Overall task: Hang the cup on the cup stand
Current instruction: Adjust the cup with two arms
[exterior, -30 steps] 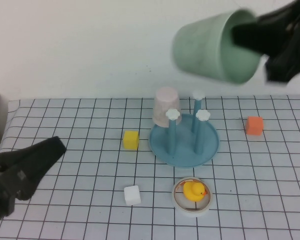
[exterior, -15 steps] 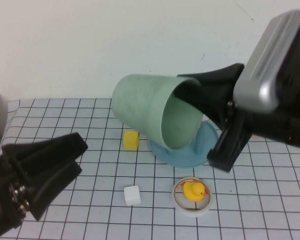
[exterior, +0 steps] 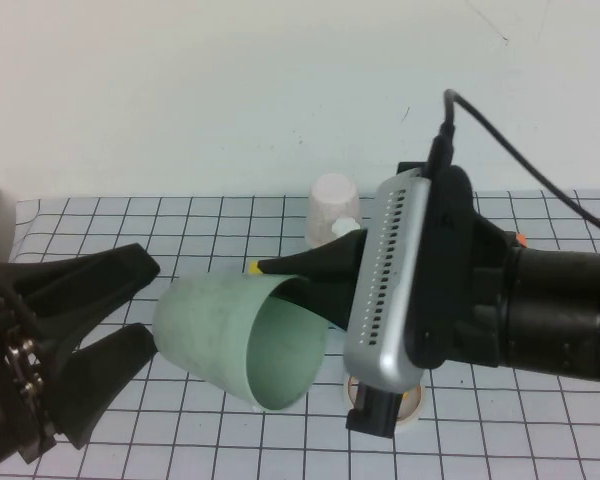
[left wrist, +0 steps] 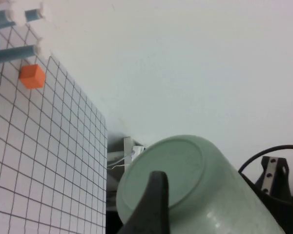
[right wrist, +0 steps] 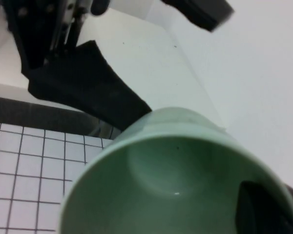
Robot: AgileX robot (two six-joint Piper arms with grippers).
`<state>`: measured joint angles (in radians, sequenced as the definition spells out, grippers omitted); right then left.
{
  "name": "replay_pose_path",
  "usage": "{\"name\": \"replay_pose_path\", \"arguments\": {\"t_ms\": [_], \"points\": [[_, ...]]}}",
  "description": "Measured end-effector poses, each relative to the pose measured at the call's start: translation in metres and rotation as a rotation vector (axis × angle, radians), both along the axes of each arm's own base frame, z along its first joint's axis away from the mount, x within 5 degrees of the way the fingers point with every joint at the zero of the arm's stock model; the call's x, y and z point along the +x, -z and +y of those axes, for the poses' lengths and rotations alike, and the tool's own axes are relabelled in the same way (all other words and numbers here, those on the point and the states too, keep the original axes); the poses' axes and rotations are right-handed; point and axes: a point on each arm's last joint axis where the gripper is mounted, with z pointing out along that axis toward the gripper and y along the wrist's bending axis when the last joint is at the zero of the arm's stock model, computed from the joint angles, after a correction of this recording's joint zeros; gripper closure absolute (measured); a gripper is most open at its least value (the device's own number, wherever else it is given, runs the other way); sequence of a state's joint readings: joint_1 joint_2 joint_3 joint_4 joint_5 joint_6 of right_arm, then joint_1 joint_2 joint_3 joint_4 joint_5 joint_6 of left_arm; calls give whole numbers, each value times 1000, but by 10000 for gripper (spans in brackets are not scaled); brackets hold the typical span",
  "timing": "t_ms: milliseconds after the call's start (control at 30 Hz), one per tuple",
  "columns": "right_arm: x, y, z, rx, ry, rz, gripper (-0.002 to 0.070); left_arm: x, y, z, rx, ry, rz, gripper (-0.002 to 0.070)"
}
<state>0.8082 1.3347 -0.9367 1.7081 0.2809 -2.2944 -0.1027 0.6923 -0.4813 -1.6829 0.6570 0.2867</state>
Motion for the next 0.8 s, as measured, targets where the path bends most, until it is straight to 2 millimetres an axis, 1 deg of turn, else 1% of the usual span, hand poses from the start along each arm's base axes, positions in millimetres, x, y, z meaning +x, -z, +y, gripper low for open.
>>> {"name": "replay_pose_path", "arguments": {"t_ms": [100,400,633,800], "points": [[0,-3,4,-10,-8,-34,660,1,1,0,2,-6,6,-13],[3,-27,11,38,-24,-98,660,2,1,0,-11,-1,16,-13],[6,-15,26,21,-77,-67,660,5,2,3,-24,-50,42,-13],[9,-16,40,23,-84,-67,660,7,3,5,-14,-81,47,-9]]}}
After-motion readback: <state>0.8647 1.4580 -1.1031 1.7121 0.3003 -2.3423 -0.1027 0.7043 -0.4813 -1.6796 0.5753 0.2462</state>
